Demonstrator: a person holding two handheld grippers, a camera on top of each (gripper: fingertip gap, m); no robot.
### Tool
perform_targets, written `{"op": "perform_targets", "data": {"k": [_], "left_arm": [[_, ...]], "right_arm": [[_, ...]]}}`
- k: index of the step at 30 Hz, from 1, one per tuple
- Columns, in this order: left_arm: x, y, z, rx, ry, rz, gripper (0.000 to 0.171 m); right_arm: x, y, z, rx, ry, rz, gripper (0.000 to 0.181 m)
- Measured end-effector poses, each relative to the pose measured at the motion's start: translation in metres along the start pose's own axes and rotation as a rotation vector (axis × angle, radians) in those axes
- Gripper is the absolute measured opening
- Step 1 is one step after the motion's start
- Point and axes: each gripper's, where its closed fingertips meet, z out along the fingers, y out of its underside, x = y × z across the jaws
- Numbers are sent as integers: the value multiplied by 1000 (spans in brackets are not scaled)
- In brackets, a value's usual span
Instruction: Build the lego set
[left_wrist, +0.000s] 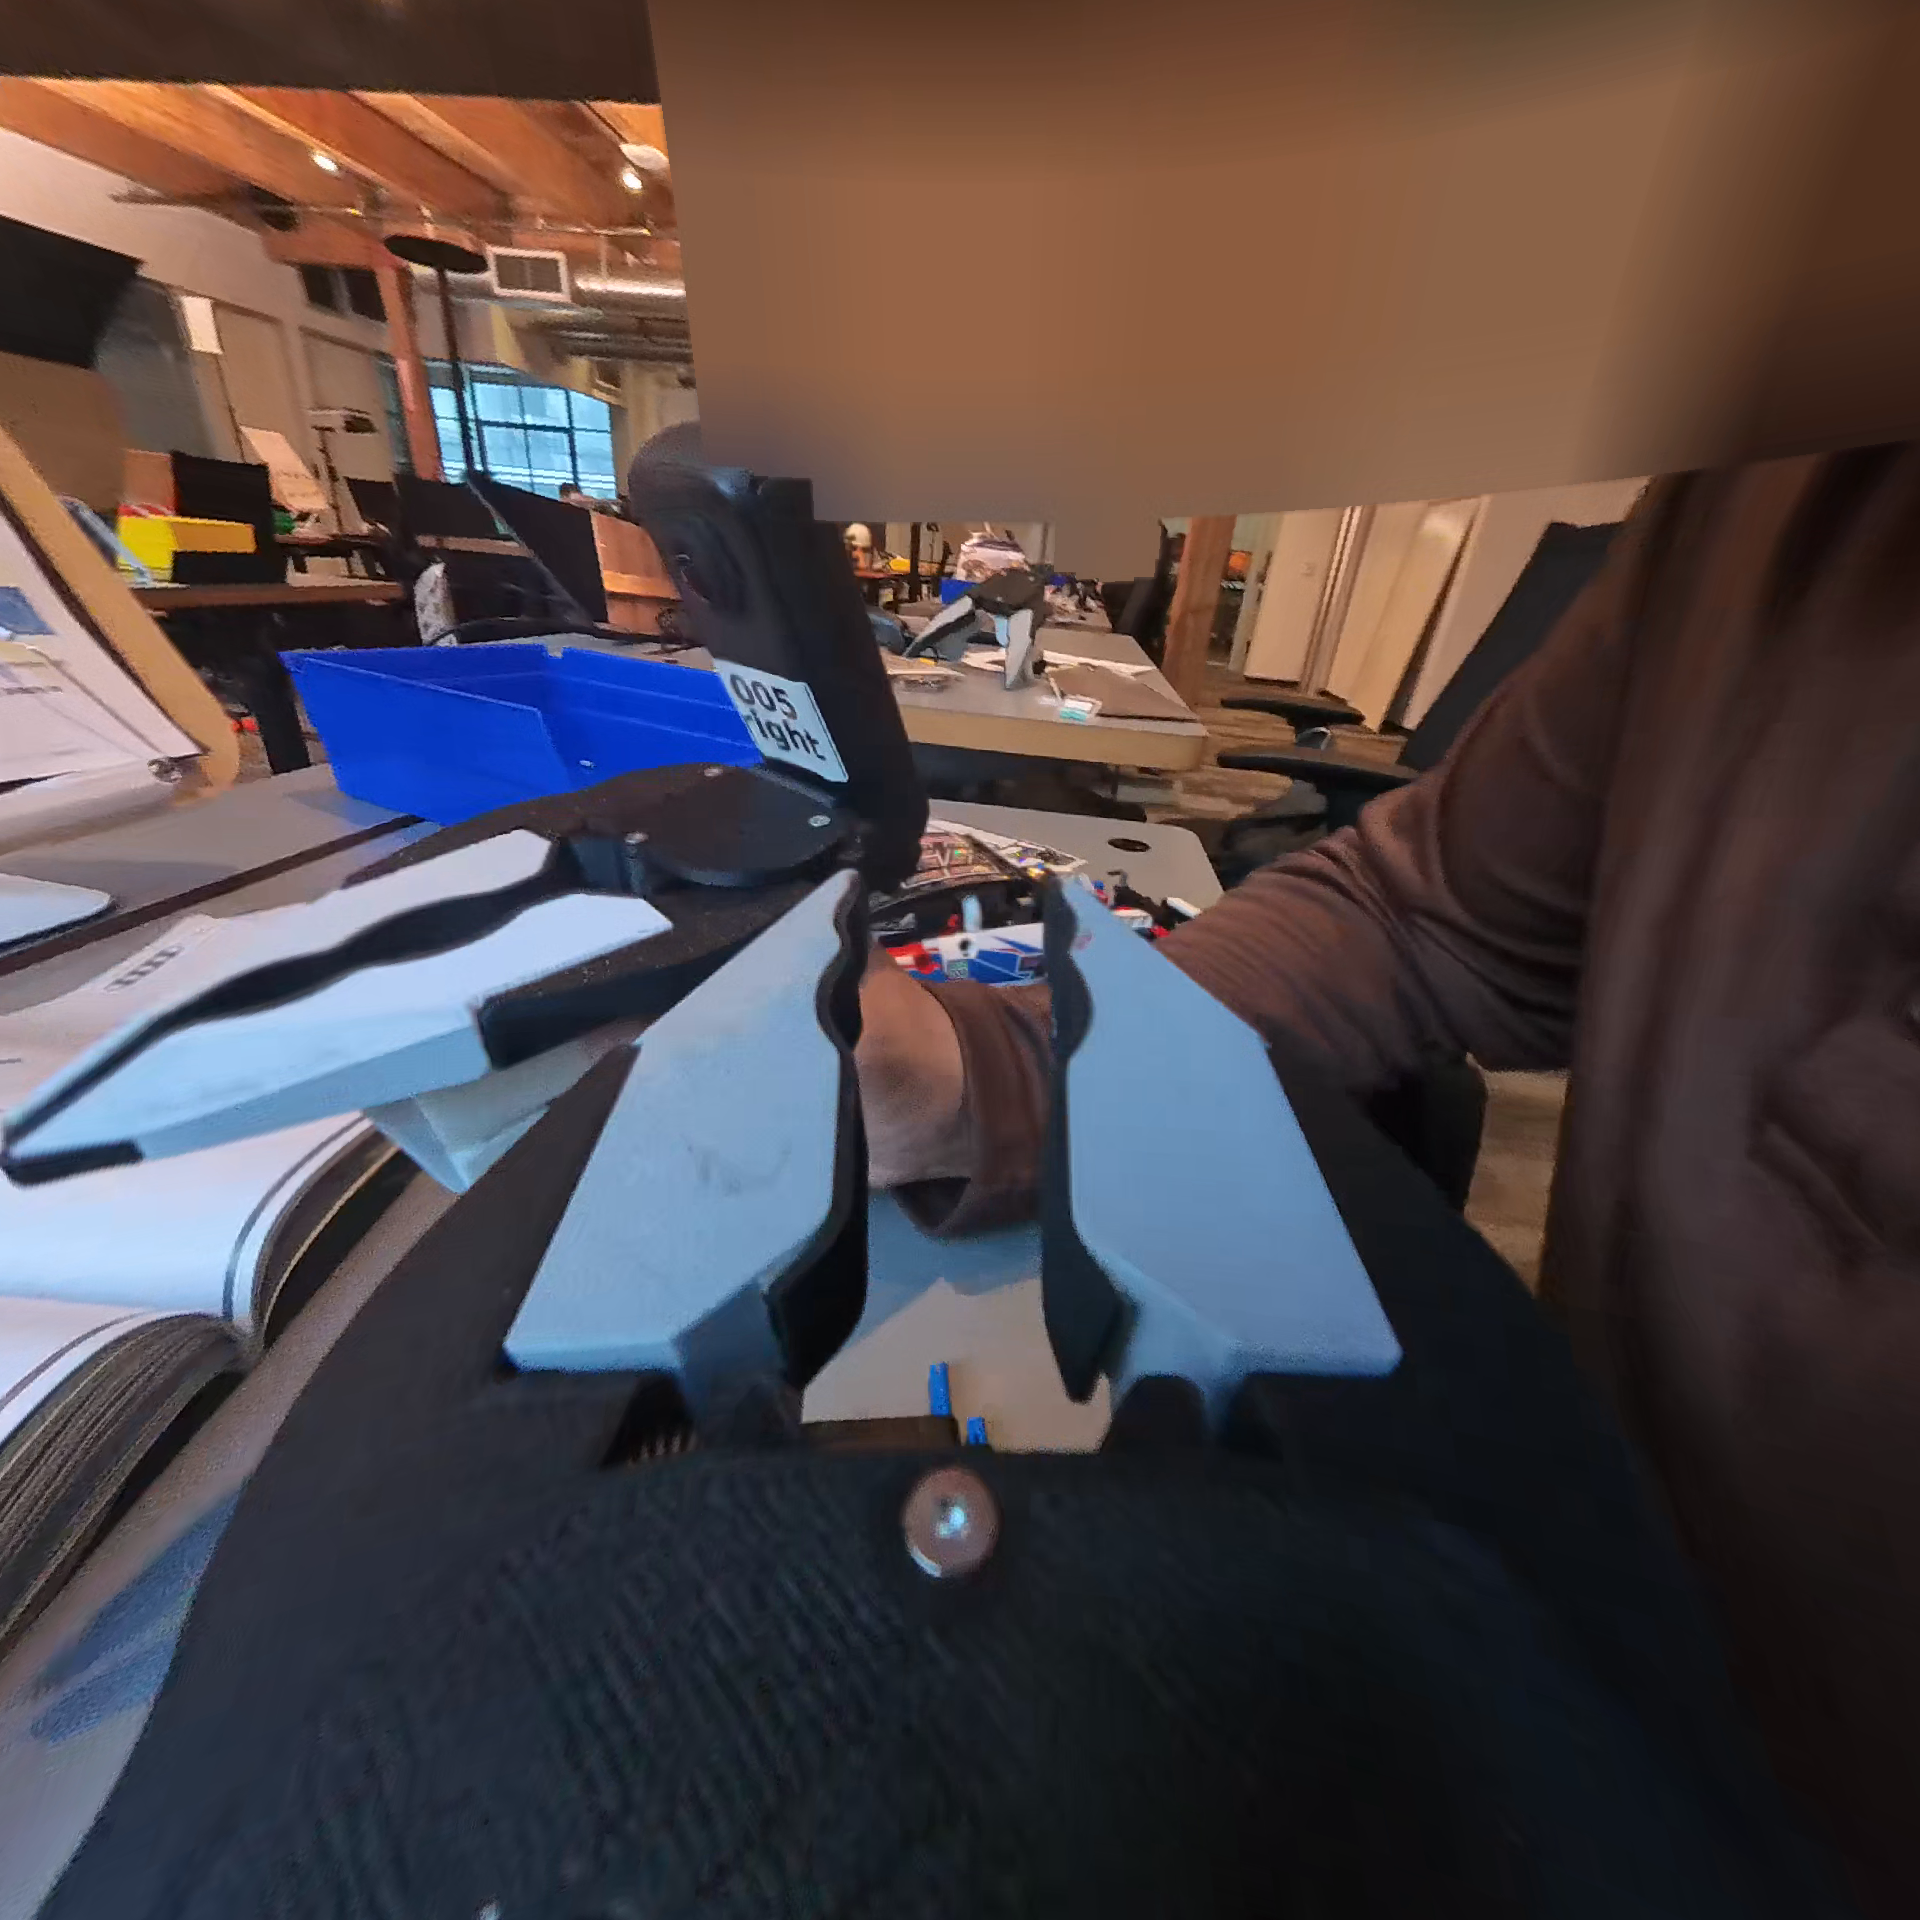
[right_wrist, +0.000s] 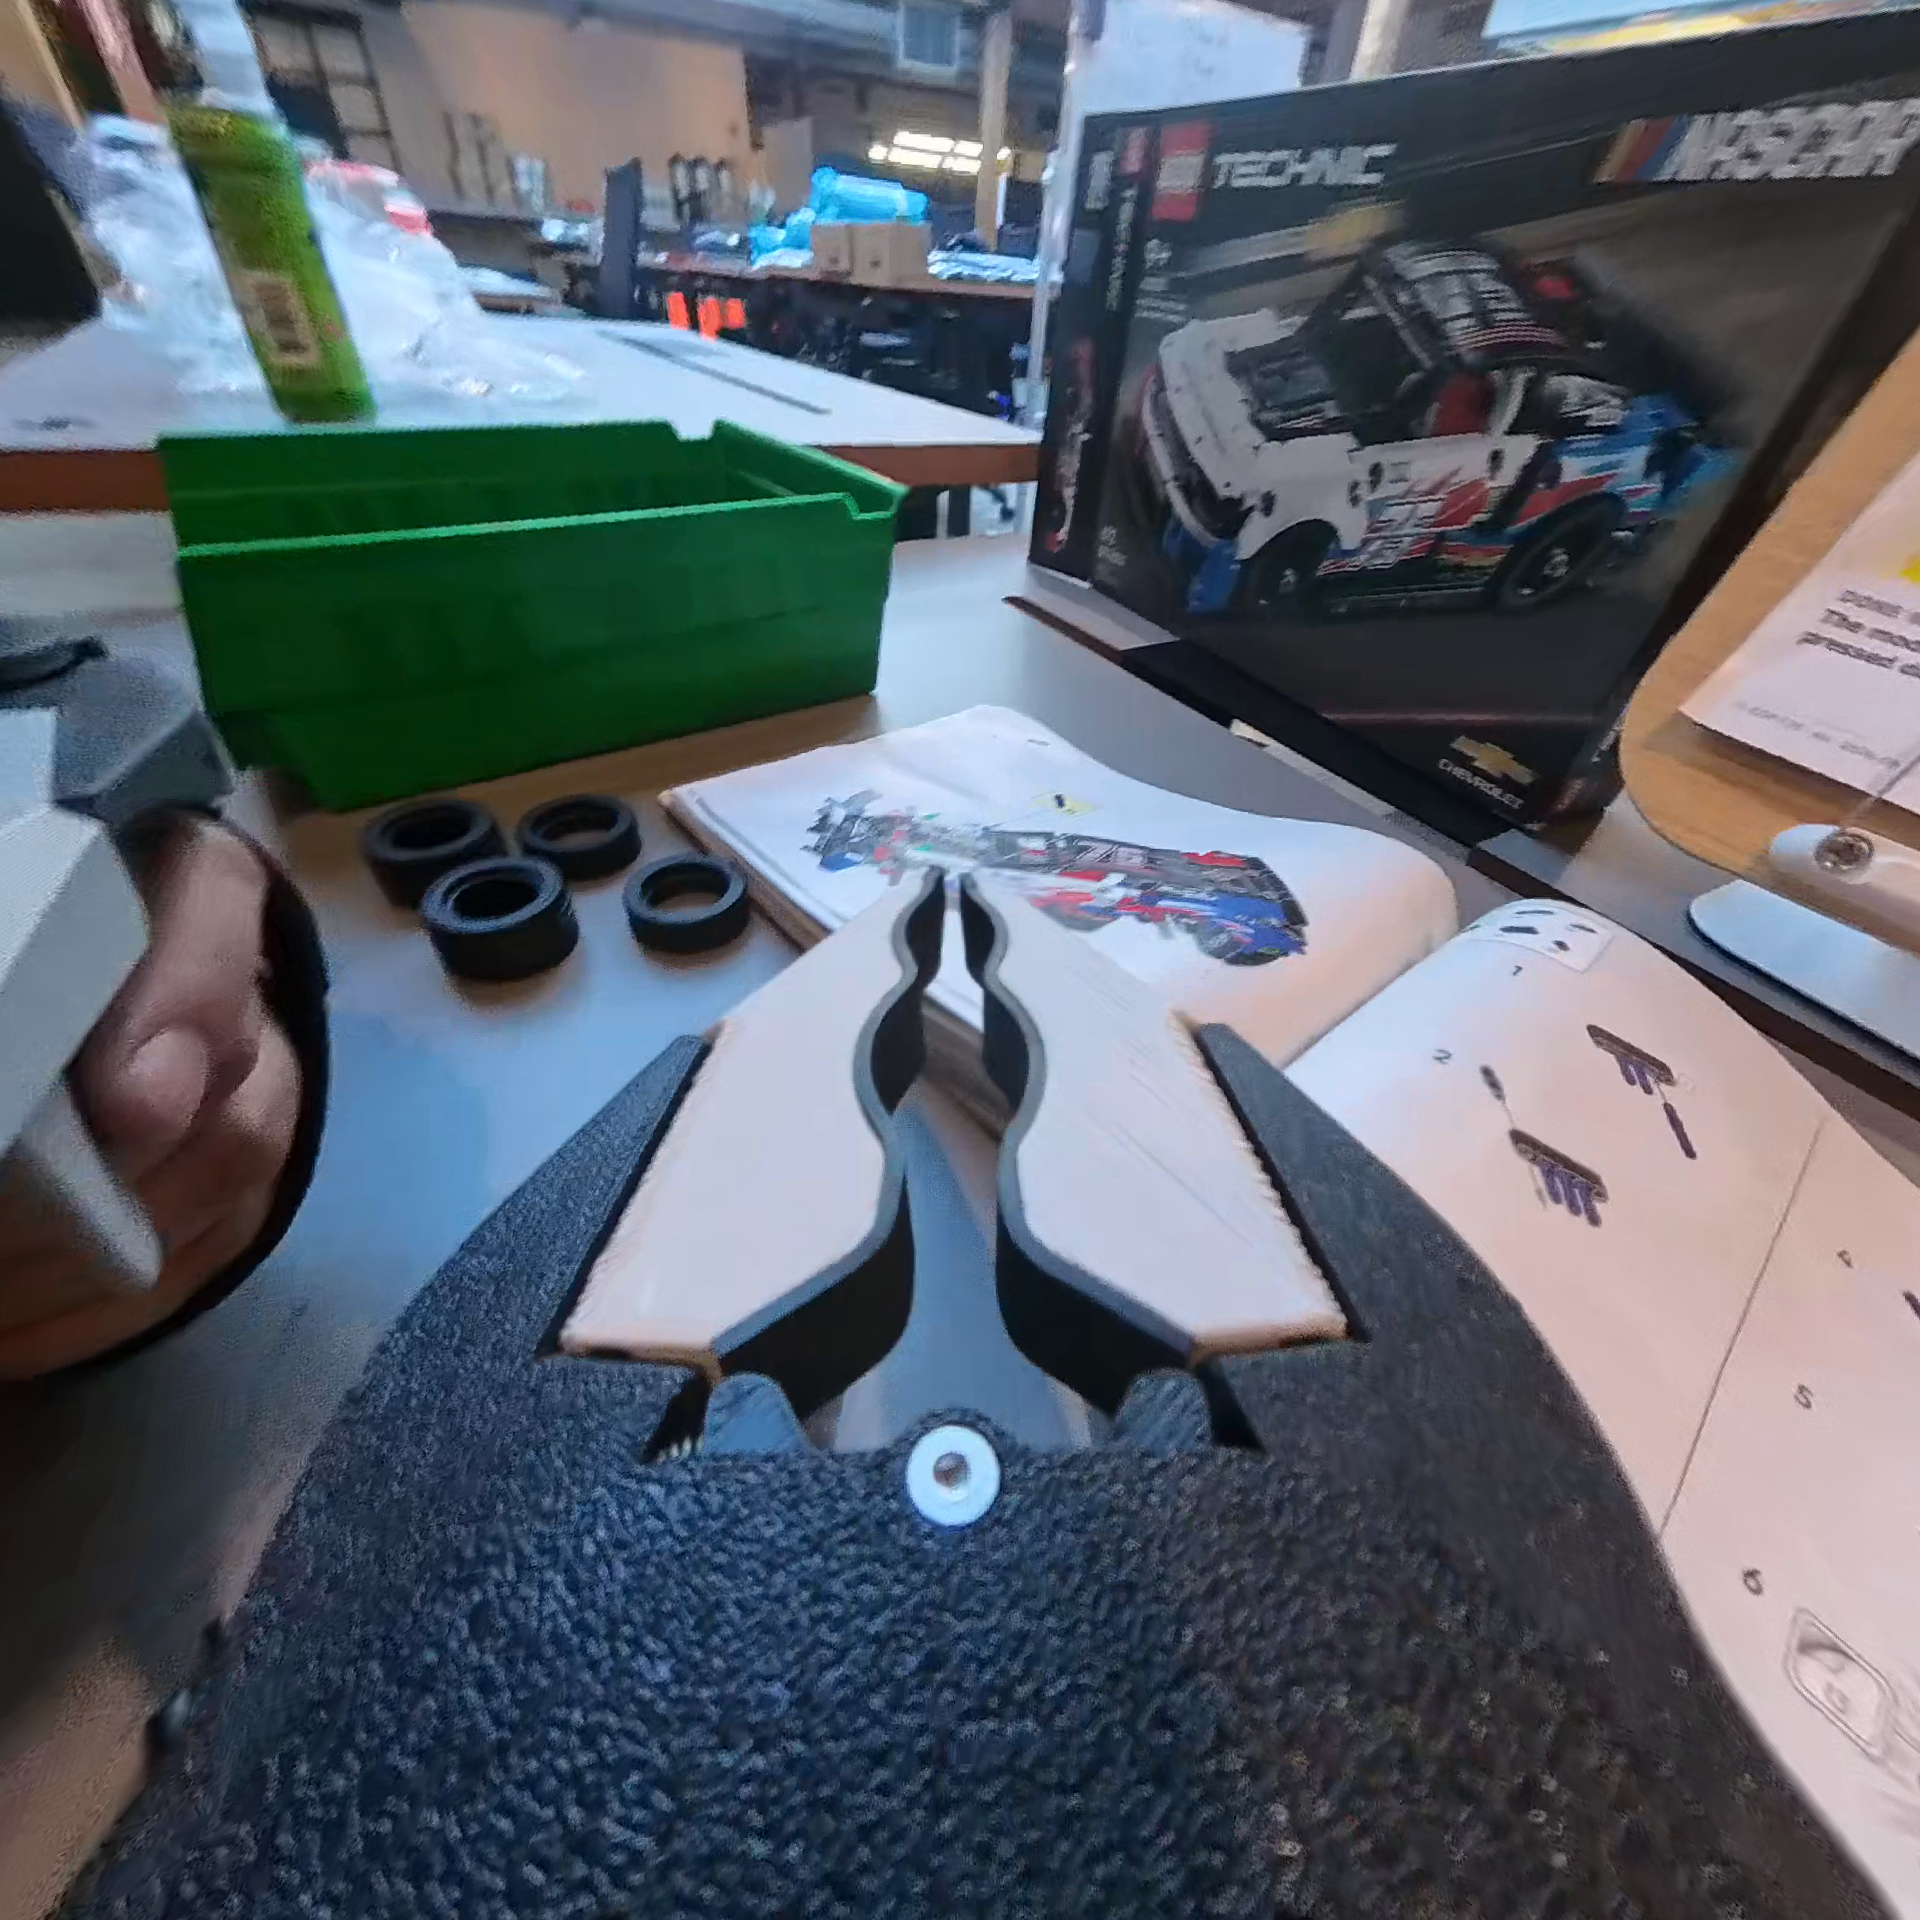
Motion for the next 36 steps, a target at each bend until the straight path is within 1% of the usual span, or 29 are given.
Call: {"op": "perform_targets", "data": {"k": [3, 6, 10, 16, 23, 31, 36], "left_arm": [[5, 1, 1, -4, 12, 37, 28], [7, 4, 2, -13, 24, 24, 28], [3, 11, 3, -32, 37, -35, 28], [0, 11, 3, -28, 34, -58, 26], [5, 14, 5, -44, 44, -47, 26], [20, 21, 10, -78, 90, -26, 24], [19, 24, 11, -87, 94, -39, 23]], "right_arm": [[-16, 0, -10, -21, -33, -75, 0], [-18, -1, -12, -24, -27, -131, 0], [-21, 8, -5, -61, -59, -108, 0], [-21, 12, -2, -81, -60, -122, 0], [-16, 12, -2, -78, -50, -98, 0], [-19, 14, 0, -88, -62, -98, 0], [-18, 15, 1, -92, -67, -78, 0]]}}
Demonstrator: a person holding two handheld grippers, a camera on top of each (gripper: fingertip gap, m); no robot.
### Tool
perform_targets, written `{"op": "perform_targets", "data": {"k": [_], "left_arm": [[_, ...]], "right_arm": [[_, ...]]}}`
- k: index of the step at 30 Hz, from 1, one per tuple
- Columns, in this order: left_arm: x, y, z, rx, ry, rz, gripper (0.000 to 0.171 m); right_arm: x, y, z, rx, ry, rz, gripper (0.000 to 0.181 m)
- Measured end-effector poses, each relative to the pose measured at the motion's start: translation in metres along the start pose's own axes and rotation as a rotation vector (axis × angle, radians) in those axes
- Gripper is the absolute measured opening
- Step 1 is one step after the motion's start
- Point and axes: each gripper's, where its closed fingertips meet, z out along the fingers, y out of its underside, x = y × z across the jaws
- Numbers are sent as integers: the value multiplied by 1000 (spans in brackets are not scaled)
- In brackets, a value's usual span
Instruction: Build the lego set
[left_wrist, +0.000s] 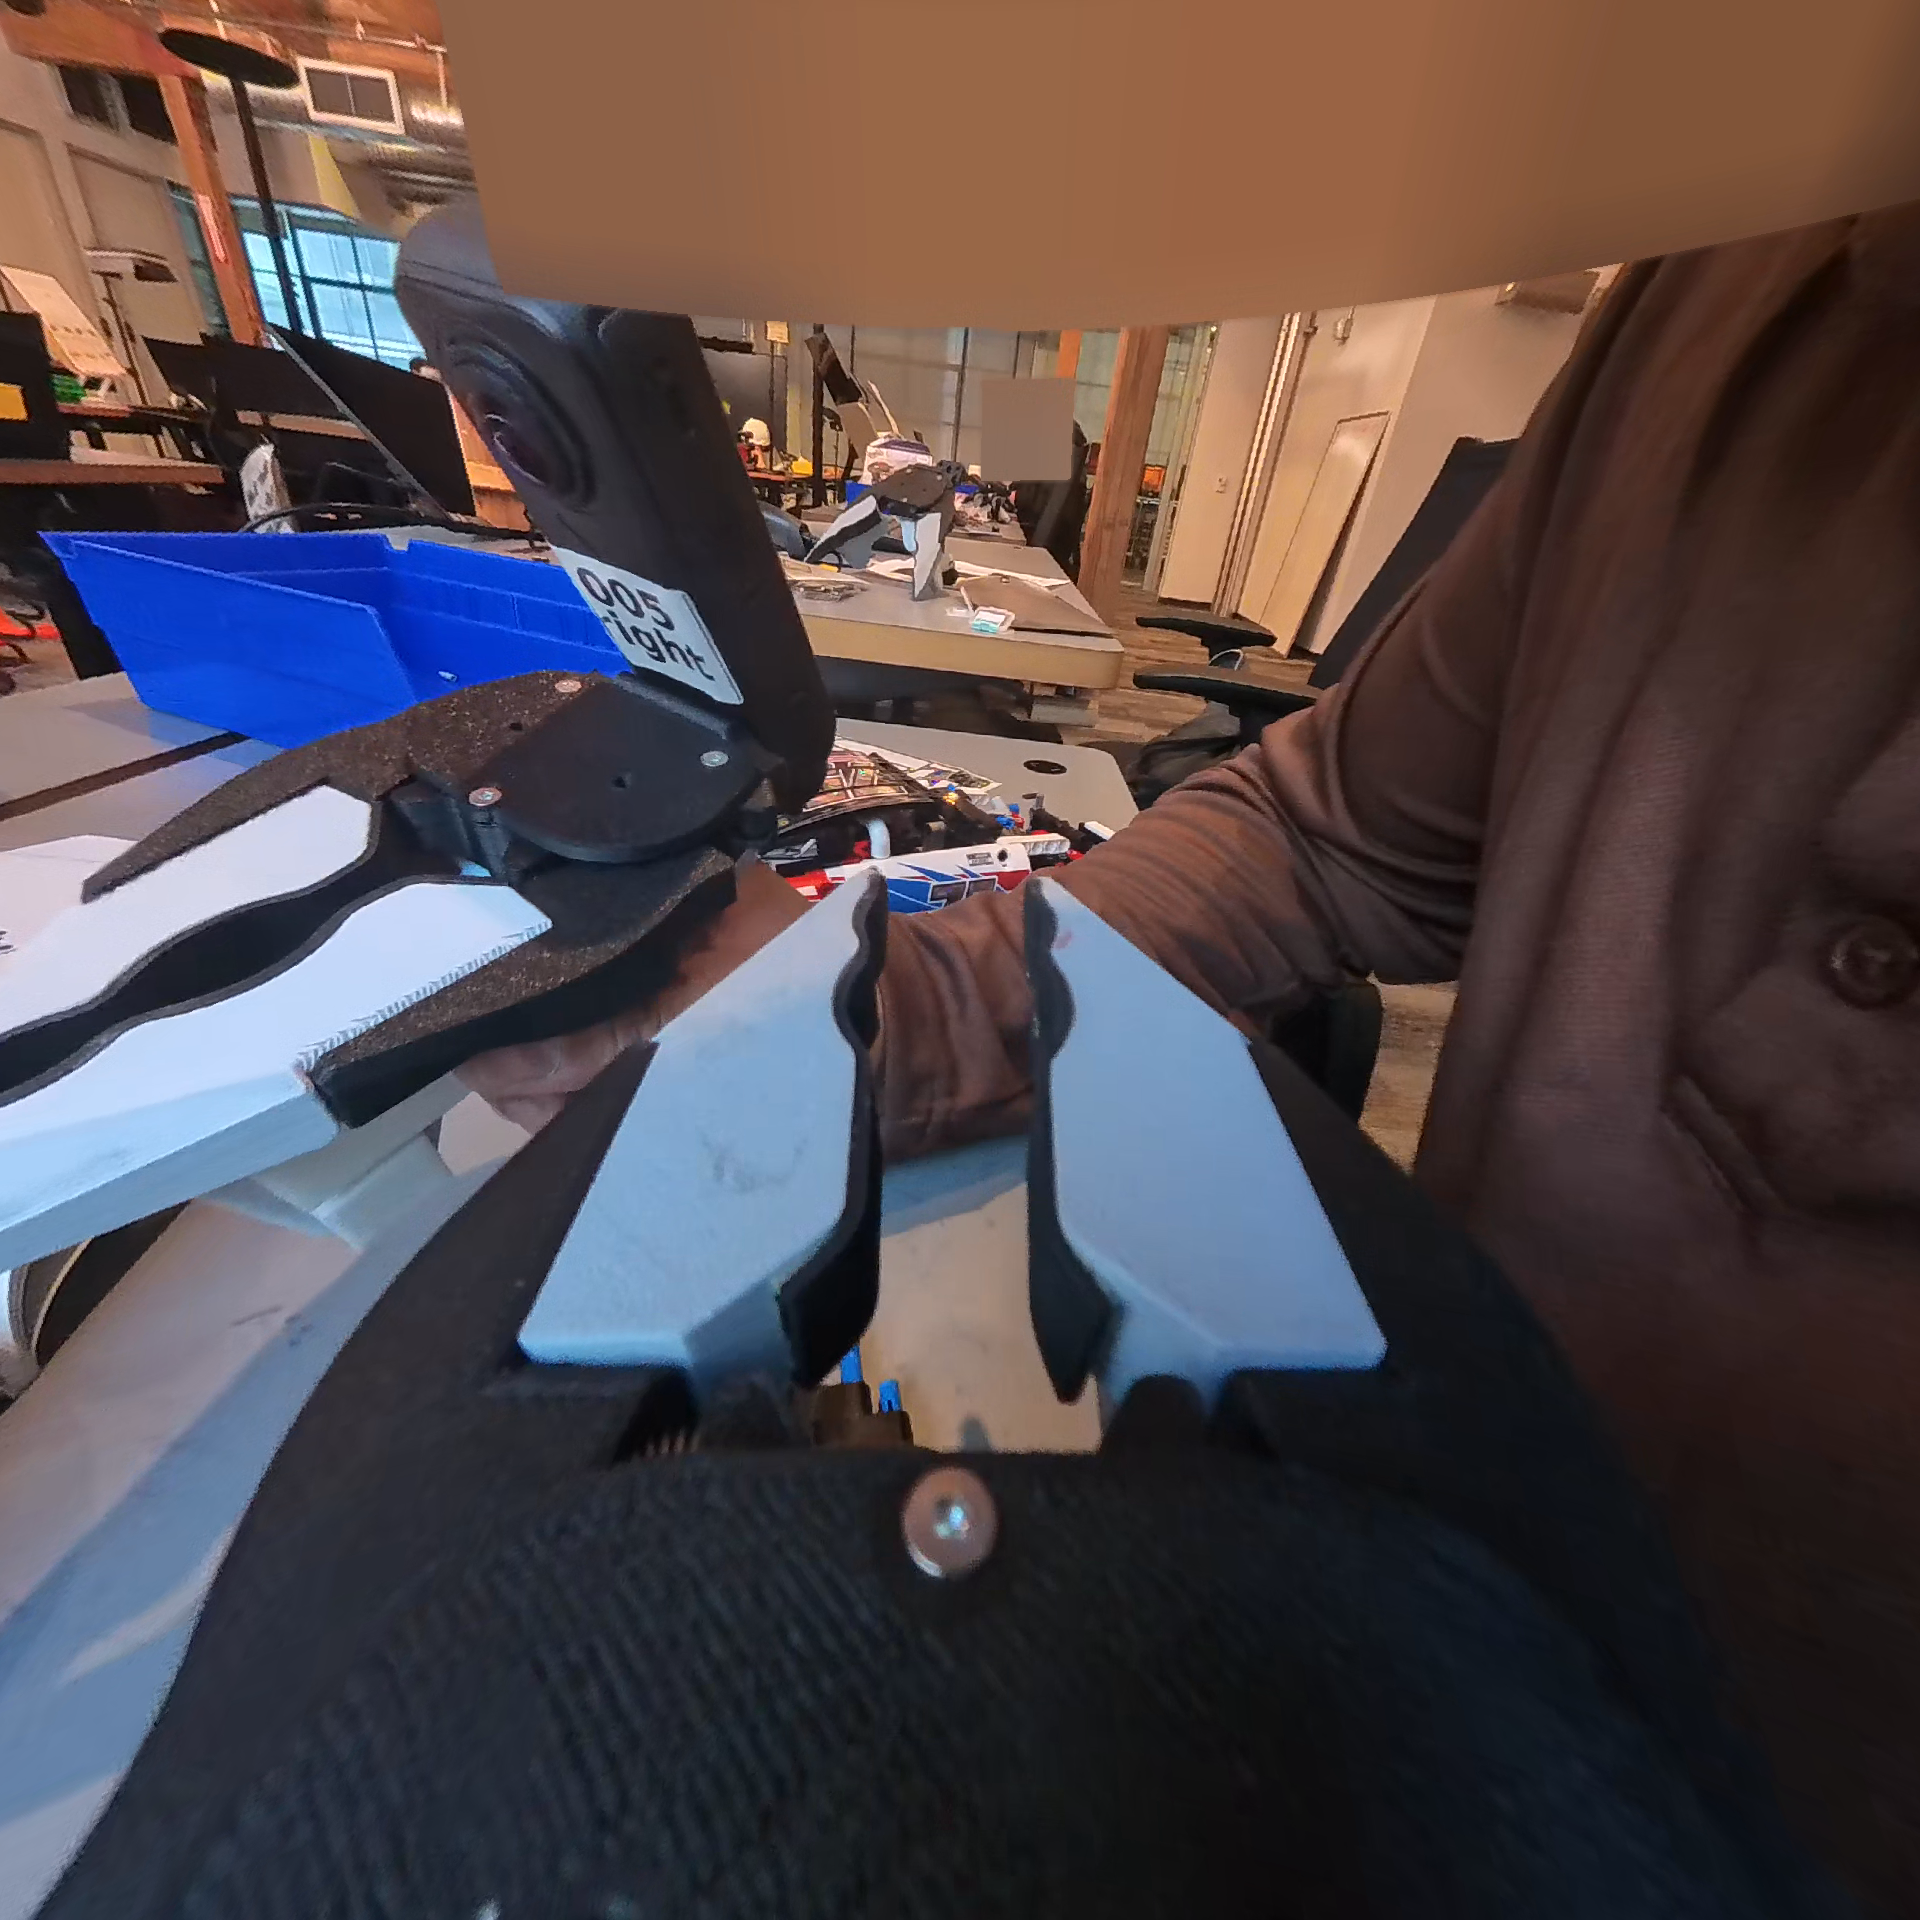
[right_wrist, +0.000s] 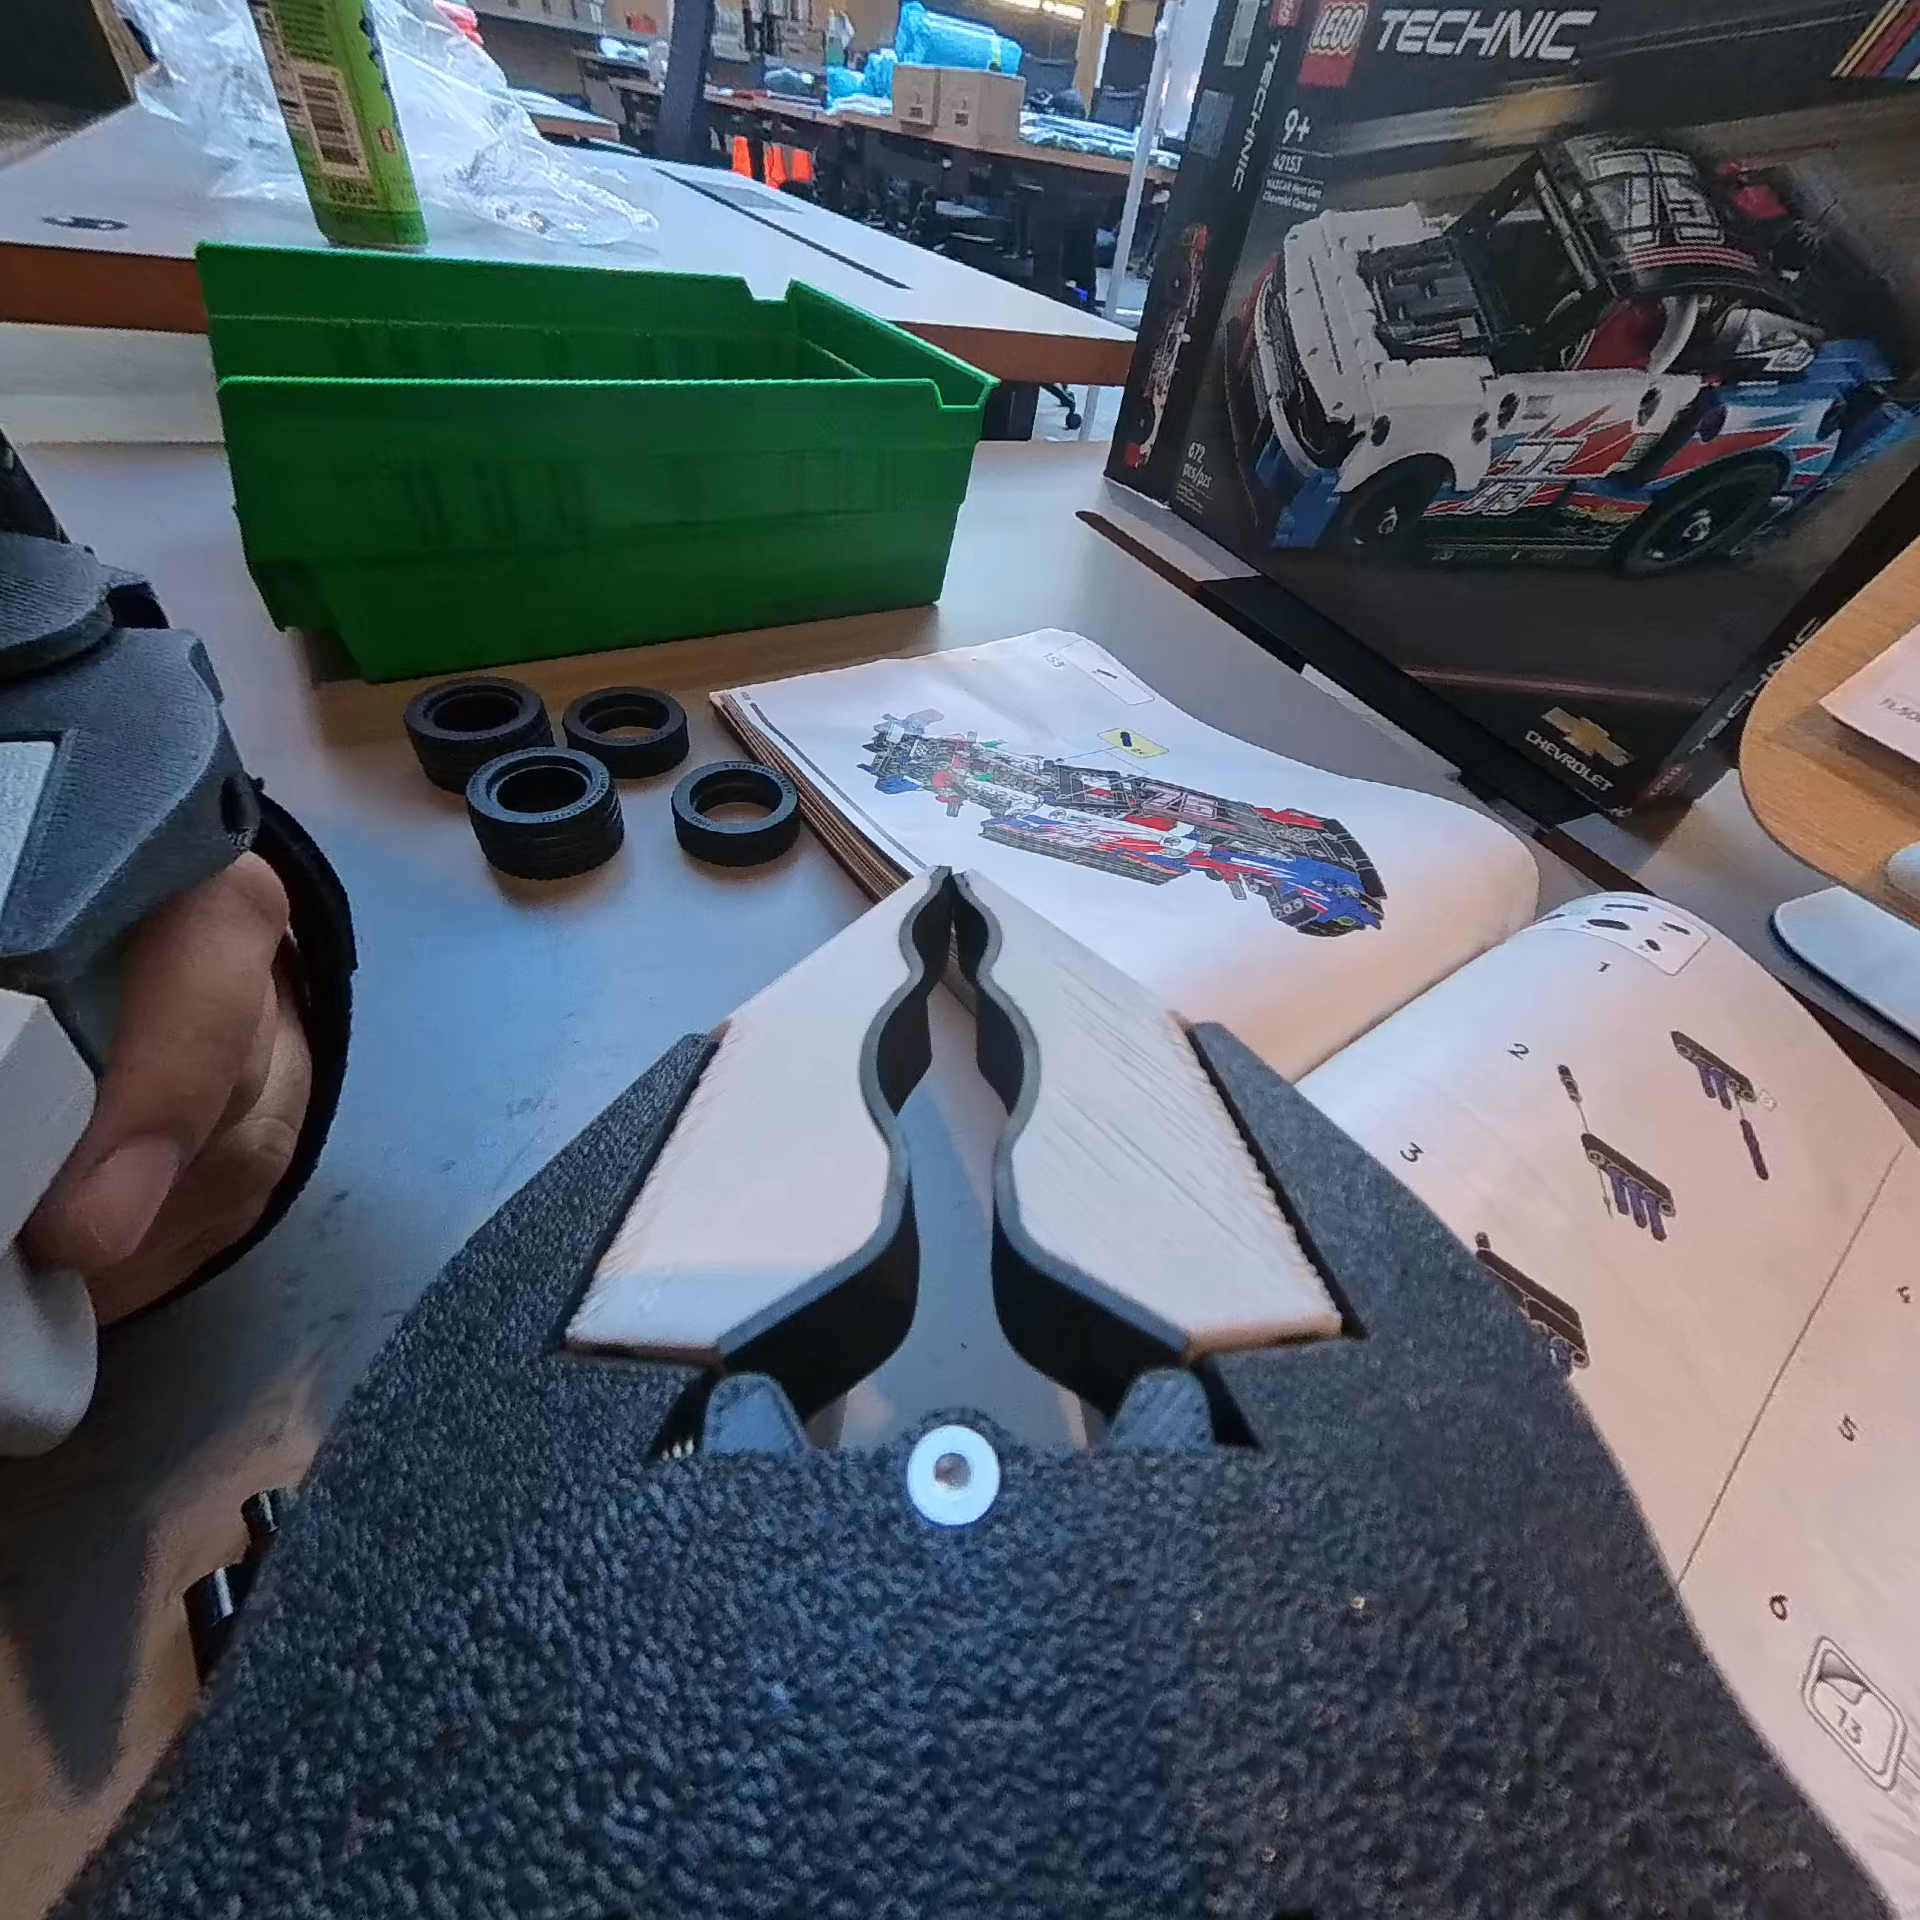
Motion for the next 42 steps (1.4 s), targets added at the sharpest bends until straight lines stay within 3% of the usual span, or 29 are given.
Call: {"op": "perform_targets", "data": {"k": [42], "left_arm": [[-12, 5, -1, -27, -42, -35, 19]], "right_arm": [[12, -2, -5, 43, 27, 94, 0]]}}
